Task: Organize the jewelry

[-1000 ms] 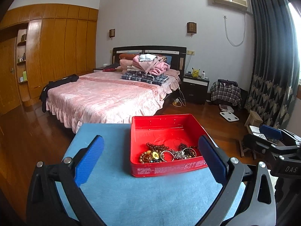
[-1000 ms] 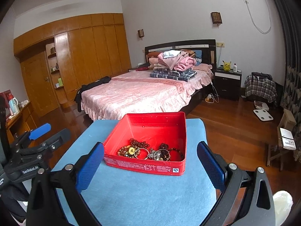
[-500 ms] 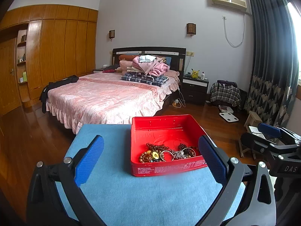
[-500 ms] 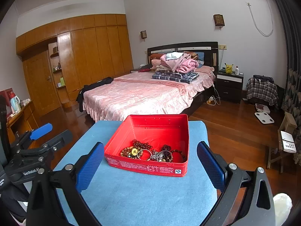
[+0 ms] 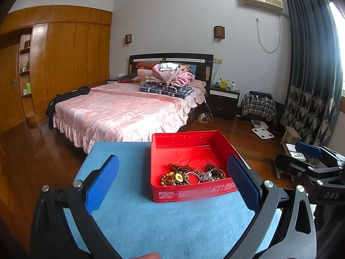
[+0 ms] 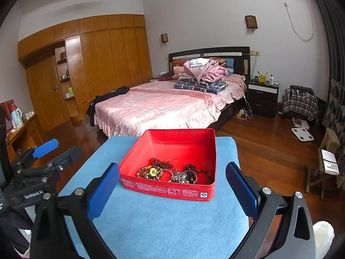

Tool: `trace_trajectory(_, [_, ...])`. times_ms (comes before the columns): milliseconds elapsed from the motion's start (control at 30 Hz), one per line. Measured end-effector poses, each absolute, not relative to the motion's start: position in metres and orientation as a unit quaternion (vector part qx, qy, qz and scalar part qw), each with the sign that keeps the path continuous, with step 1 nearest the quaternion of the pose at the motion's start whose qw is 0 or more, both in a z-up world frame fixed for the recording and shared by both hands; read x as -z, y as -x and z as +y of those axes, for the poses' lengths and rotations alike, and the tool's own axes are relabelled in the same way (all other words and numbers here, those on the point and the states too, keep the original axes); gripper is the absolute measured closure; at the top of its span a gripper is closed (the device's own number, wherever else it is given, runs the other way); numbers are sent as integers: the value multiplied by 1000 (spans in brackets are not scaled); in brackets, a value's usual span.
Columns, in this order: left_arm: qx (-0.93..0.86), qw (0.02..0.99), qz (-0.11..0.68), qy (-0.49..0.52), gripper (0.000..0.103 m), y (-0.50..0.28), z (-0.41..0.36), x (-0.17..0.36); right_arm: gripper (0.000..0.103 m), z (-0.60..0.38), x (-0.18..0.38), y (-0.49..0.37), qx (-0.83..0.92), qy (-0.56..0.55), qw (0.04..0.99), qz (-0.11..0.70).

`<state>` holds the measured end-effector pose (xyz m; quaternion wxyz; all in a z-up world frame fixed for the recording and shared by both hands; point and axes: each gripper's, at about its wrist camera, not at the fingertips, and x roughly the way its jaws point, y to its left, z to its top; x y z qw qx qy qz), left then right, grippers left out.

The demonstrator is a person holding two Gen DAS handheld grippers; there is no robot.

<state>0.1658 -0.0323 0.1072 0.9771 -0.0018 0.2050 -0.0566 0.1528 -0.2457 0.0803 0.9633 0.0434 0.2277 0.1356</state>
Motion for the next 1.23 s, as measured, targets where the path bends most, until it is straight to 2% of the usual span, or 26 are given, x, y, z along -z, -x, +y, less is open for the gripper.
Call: trace_trajectory(1233, [60,974,218,6,6,-170,-34,-98,6,-248,-65,-159,-116,-26,962,248])
